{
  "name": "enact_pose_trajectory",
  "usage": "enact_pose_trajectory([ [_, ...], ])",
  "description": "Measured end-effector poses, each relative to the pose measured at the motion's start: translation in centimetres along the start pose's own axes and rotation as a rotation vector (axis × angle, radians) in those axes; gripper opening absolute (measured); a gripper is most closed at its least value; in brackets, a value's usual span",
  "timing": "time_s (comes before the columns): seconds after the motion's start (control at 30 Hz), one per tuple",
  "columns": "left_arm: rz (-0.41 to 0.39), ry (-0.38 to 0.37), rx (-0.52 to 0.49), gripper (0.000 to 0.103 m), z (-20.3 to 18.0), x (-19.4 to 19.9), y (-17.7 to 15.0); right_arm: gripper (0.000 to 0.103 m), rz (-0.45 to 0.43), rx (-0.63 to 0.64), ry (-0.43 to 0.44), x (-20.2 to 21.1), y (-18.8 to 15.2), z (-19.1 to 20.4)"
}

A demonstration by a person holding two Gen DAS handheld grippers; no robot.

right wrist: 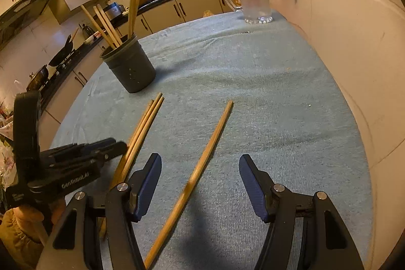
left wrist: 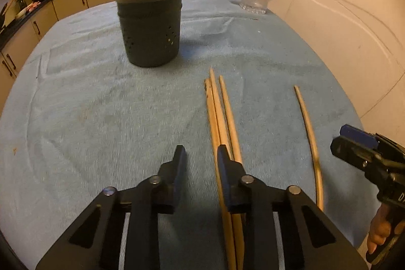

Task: Organize utensils
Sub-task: 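Move both tools back to the chopsticks and grasp one with the left tool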

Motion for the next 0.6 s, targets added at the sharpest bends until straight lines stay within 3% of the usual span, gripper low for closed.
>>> enact_pose_trajectory([
  [0.03,0.003,0.008,-0.006,0.008,0.0,-0.1,0.2,0.068,0.002,-0.001,0.001,-0.1,0.0,0.0],
  [0.1,0.025,0.035,-0.008,0.004,0.1,-0.7,0.3,0.068,0.006,-0.001,0.000,-0.3,-0.2,-0.2],
  [0.23,0.023,0.011,0.001,0.004,0.1,-0.4,0.6,0.068,0.016,-0.011,0.005,-1.0,-0.4,-0.3],
  [0.33,-0.024,-0.034,0.027,0.004,0.3,0.7,0.8,0.068,0.024,-0.015,0.009,-1.4,-0.6,-0.4],
  [0.5,0.020,-0.048,-0.033,0.004,-0.8,-0.5,0.9,0.068,0.027,-0.019,0.004,-2.0,-0.8,-0.4],
  [0.6,0.000,-0.032,-0.050,0.004,-1.3,-1.1,1.4,0.068,0.023,-0.022,0.005,-2.0,-0.8,-0.4],
])
Point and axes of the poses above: each gripper's, at about its wrist camera, not at the fingertips, and x roughly against the way its jaws point, z to its left, y to its top, the point moved 2 cm from there along -x, roughly the way its jaws point, and after that the axes turned 2 degrees about -z, right-handed, at the moved point
